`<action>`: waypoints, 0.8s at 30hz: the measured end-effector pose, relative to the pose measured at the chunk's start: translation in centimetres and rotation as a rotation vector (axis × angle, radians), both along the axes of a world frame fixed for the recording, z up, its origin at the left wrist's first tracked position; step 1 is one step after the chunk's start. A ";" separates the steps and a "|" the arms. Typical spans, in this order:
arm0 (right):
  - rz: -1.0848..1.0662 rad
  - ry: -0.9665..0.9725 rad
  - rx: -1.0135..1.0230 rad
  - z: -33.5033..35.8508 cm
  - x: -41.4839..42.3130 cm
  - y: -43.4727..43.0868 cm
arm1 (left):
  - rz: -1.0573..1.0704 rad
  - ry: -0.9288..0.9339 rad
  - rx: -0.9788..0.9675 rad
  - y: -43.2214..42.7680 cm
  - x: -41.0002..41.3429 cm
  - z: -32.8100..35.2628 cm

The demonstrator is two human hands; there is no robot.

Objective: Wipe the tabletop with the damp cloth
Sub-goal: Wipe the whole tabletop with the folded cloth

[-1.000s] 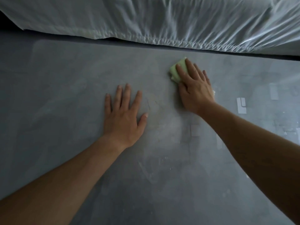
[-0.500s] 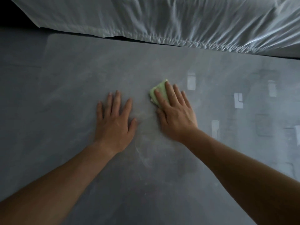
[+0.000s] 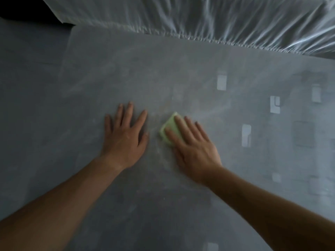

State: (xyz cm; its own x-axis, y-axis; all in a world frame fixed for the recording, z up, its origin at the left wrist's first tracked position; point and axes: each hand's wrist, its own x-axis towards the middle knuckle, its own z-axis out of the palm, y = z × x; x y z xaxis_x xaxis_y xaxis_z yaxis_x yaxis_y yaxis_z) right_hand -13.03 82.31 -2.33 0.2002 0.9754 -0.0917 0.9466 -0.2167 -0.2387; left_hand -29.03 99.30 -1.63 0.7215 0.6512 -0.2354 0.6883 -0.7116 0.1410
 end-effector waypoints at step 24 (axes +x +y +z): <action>-0.537 0.002 -0.043 0.6 -9.3 -3.5 | -0.242 -0.009 -0.067 -5.3 -9.5 0.8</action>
